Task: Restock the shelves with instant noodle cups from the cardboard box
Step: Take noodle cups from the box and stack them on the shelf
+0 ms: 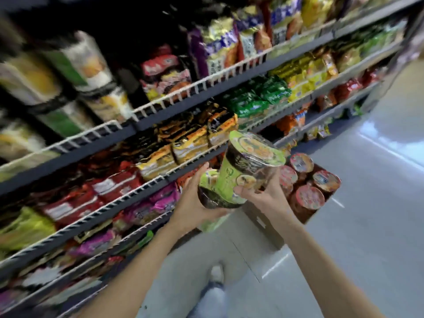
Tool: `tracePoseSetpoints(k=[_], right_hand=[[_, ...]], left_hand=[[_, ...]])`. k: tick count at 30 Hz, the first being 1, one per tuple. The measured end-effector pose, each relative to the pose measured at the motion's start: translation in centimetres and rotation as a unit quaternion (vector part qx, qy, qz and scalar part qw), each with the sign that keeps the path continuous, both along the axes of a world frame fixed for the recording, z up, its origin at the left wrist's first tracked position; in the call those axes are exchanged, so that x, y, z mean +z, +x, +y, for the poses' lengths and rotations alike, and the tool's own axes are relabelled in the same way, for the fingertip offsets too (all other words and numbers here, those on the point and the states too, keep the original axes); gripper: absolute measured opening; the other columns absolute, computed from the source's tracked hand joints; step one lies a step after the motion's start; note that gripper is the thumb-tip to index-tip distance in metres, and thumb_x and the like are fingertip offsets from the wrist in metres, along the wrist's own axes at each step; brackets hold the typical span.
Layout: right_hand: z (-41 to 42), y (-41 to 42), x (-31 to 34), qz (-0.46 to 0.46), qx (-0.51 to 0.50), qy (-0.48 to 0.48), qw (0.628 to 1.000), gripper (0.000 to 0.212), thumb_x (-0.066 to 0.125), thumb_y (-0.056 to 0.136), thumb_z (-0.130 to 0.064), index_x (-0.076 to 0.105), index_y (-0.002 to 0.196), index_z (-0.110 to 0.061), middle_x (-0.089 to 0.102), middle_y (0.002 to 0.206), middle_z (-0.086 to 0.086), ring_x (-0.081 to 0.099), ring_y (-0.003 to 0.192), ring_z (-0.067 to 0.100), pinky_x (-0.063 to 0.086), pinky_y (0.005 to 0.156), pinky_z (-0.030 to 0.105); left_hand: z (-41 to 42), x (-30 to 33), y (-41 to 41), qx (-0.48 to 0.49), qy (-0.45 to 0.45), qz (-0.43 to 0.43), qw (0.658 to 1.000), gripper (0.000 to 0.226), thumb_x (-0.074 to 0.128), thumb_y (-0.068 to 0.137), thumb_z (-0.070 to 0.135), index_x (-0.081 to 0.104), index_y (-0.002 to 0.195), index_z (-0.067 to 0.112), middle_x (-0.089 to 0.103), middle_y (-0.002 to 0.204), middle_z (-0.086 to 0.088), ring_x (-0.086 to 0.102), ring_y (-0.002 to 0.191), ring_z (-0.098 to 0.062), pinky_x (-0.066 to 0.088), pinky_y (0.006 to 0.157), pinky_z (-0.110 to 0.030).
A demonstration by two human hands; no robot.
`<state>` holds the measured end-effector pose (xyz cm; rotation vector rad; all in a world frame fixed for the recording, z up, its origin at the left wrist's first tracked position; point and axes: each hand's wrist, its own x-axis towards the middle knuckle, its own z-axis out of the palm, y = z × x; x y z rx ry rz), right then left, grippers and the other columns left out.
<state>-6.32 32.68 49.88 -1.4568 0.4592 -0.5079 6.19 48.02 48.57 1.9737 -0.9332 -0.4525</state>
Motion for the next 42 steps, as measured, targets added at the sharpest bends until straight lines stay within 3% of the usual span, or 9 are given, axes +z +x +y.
tracePoseSetpoints(k=[3,6,9,13,20,25,29,37,42], right_hand=[[4.3,2.4,4.5,-0.019,0.044,-0.026,0.999,0.093,0.087,0.051,-0.043,0.031,0.125,-0.053,0.053,0.132,-0.012,0.056,0.118,0.007,0.044,0.104,0.040],[8.3,4.9,8.5,-0.039,0.088,-0.031,0.995,0.097,0.086,0.051,-0.044,0.032,0.131,-0.036,0.058,0.126,-0.004,0.062,0.107,0.005,0.050,0.086,0.019],[12.4,7.7,12.7,-0.076,0.149,-0.033,0.985,0.090,0.088,0.059,-0.034,0.036,0.132,-0.028,0.063,0.119,0.000,0.064,0.099,0.004,0.050,0.075,0.014],[19.0,12.4,17.5,-0.106,0.222,-0.038,0.969,0.068,0.079,0.059,-0.050,0.045,0.118,-0.045,0.064,0.110,-0.017,0.062,0.108,0.010,0.047,0.098,0.039],[34.9,21.5,24.6,-0.187,0.301,-0.038,0.934,0.062,0.065,0.068,-0.039,0.043,0.124,-0.019,0.066,0.105,-0.008,0.067,0.088,0.003,0.057,0.072,0.025],[47.5,28.1,29.9,-0.259,0.303,-0.034,0.916,0.084,0.068,0.064,-0.046,0.030,0.136,-0.024,0.063,0.120,-0.006,0.064,0.097,0.000,0.054,0.089,0.042],[55.2,33.2,34.5,-0.298,0.308,-0.076,0.900,0.087,0.071,0.069,-0.060,0.029,0.140,-0.032,0.063,0.121,-0.008,0.060,0.110,0.007,0.047,0.099,0.048],[64.1,39.8,39.4,-0.356,0.267,-0.147,0.883,0.057,0.061,0.091,-0.031,0.022,0.133,-0.031,0.060,0.115,-0.007,0.058,0.104,0.000,0.043,0.078,0.003],[66.2,42.0,40.5,-0.336,0.257,-0.196,0.885,0.066,0.059,0.090,-0.040,0.019,0.142,-0.027,0.057,0.113,-0.014,0.054,0.099,-0.001,0.035,0.082,0.014]], left_hand=[[5.7,4.2,0.5,0.065,-0.040,0.002,0.997,0.109,0.083,0.042,0.063,0.027,0.135,0.052,0.030,0.138,0.035,0.028,0.125,0.019,0.025,0.099,-0.007],[11.1,8.4,1.8,0.108,-0.069,-0.011,0.992,0.116,0.085,0.040,0.056,0.030,0.141,0.037,0.037,0.132,0.034,0.031,0.114,0.030,0.026,0.090,0.004],[16.5,12.7,3.6,0.136,-0.076,-0.041,0.987,0.113,0.082,0.045,0.055,0.027,0.143,0.040,0.034,0.130,0.037,0.031,0.109,0.032,0.029,0.095,-0.010],[24.8,18.3,6.1,0.187,-0.076,-0.096,0.975,0.105,0.073,0.044,0.067,0.032,0.138,0.047,0.035,0.129,0.037,0.032,0.116,0.021,0.032,0.098,-0.023],[41.7,27.1,11.4,0.257,-0.101,-0.231,0.933,0.099,0.061,0.034,0.088,0.039,0.124,0.054,0.047,0.123,0.031,0.043,0.112,0.017,0.030,0.088,-0.001],[52.9,32.2,16.3,0.306,-0.126,-0.311,0.891,0.103,0.071,0.035,0.081,0.046,0.129,0.045,0.062,0.097,0.019,0.058,0.096,-0.002,0.044,0.089,-0.025],[58.8,36.0,19.3,0.351,-0.167,-0.356,0.850,0.102,0.082,0.042,0.064,0.046,0.133,0.034,0.058,0.090,0.026,0.056,0.084,0.013,0.041,0.075,-0.007],[64.4,38.6,26.8,0.417,-0.220,-0.354,0.808,0.109,0.084,0.042,0.062,0.044,0.135,0.025,0.061,0.117,0.009,0.055,0.111,-0.006,0.041,0.092,-0.021],[65.7,38.4,29.5,0.432,-0.264,-0.299,0.809,0.097,0.082,0.049,0.056,0.046,0.133,0.024,0.061,0.118,0.006,0.055,0.110,-0.009,0.044,0.093,-0.026]])
